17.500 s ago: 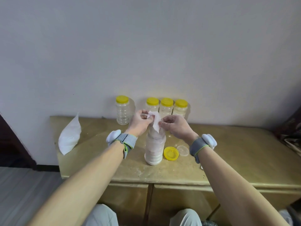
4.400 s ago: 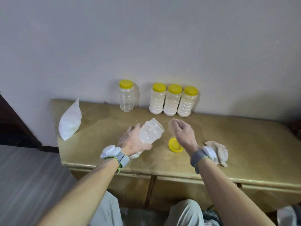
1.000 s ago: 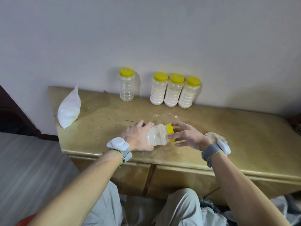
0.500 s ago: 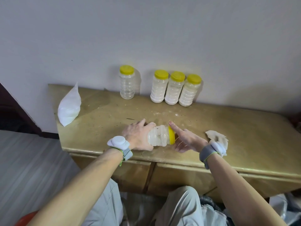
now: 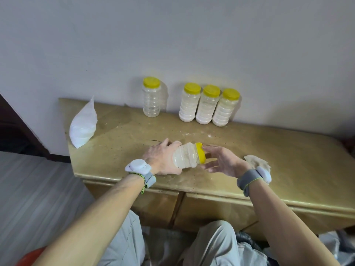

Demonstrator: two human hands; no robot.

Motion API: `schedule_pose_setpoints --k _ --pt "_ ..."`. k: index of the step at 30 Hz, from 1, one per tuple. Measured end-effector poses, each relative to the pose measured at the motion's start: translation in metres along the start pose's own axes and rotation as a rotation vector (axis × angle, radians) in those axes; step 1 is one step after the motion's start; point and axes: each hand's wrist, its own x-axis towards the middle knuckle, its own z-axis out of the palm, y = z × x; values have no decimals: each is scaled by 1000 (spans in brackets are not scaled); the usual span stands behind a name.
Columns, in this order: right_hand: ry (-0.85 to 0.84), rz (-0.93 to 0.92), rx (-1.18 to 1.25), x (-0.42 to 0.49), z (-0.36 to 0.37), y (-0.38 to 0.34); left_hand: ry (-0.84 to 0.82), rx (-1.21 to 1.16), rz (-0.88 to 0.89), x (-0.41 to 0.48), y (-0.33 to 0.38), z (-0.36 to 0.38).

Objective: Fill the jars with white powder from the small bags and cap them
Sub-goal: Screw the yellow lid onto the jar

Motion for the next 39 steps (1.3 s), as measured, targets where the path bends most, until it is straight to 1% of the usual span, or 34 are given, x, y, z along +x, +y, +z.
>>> schedule_pose_setpoints --k 3,5,7,9,10,11,14,15,16,19,20,21,24,25,28,29,30,33,34,37,39 --pt "83 105 -295 -1 3 -2 -2 15 16 -1 0 1" --pt "98 142 -363 1 1 0 -2 11 13 0 0 1" --pt "81 99 -280 2 -3 1 -7 7 10 1 0 0" --pt "16 40 -92 1 -6 -2 -9 3 4 1 1 -1" --pt "-5 24 -42 0 -6 -3 -6 5 -2 1 1 -1" --pt "2 23 -71 1 -6 -4 -5 10 -7 0 1 -2" --pt "94 114 -426 2 0 -6 -12 25 -5 0 2 -1" --pt "104 125 -484 3 1 -6 -12 34 -4 0 3 -1" --pt "112 113 -477 4 2 -6 -10 37 -6 0 3 -1" --pt "92 13 -287 6 -2 -4 -9 10 -14 0 0 -2" --pt "84 -2 -267 7 -3 -4 -9 8 -15 -1 -1 -2" --pt "98 11 -301 9 -2 -4 -10 7 -13 -1 -2 -2" --pt "168 99 -524 10 3 -4 -9 19 4 -3 0 1" --pt "155 101 -507 10 5 -4 -8 20 3 -3 -1 1" --pt "57 42 -284 5 2 -6 -12 -10 -12 -2 -4 -3" --pt "34 31 -267 4 1 -6 -15 -11 -12 -2 -6 -4" --pt "45 39 -301 6 1 -7 -19 -3 -7 -2 -6 -4" --pt "101 106 -530 7 4 -10 -27 34 6 -3 -4 -2" --pt "77 113 -524 7 3 -10 -27 37 3 -3 -3 -2" --pt "-46 64 -347 4 2 -12 -30 2 -25 -1 -7 -6" --pt "-21 68 -374 7 8 -13 -34 21 -16 -1 -8 -6"
